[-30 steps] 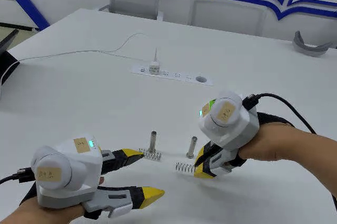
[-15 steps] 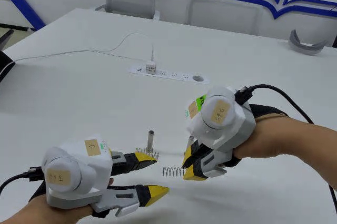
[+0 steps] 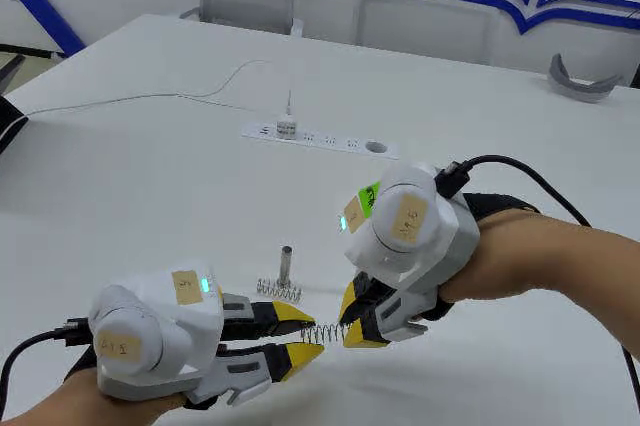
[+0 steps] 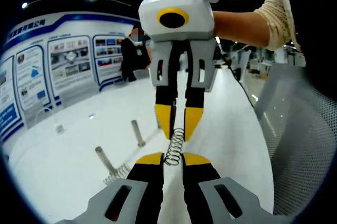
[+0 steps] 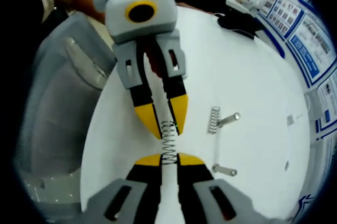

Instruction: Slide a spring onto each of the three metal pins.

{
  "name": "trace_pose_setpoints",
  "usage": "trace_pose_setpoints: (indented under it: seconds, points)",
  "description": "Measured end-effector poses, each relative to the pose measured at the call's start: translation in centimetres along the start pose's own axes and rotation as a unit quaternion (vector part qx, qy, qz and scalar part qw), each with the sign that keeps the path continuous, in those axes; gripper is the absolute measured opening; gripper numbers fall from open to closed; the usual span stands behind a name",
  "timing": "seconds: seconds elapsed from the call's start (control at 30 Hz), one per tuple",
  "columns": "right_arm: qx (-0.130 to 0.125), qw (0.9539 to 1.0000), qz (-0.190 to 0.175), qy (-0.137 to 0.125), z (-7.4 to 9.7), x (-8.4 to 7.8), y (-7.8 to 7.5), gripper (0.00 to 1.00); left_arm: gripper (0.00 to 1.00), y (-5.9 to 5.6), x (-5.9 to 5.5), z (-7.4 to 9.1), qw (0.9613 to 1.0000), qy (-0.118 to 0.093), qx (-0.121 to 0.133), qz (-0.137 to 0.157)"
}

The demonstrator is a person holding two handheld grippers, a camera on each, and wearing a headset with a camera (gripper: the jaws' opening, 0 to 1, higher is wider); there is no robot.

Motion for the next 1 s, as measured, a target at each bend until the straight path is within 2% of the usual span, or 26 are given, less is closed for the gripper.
trace_pose_setpoints:
  seconds: [0.43,0.83,1.0]
  points:
    - [0.001,0.9995,0.004,-0.032,1.9,1.9,0.2,0.11,0.12,0.0,-0.1,0.1,1.0000,0.004,-0.001,0.001]
    - [-0.001,0.9982,0.009,-0.060,2.3,3.9,0.5,0.11,0.11,-0.1,0.1,0.0,1.0000,0.000,-0.001,0.006]
    - [0.000,0.9979,0.008,-0.065,2.3,4.1,0.5,0.11,0.11,-0.2,0.1,0.0,1.0000,-0.001,-0.002,0.006]
Point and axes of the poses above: the centre of the closed fingertips' face, and the gripper's own axes: z roughly backward along the fingers, y roughly to its left, x roughly out of its top, the point moved 7 cm from there along z, roughly backward along the fingers, and after that the axes turned 4 degrees about -z, right-handed, at the moved point
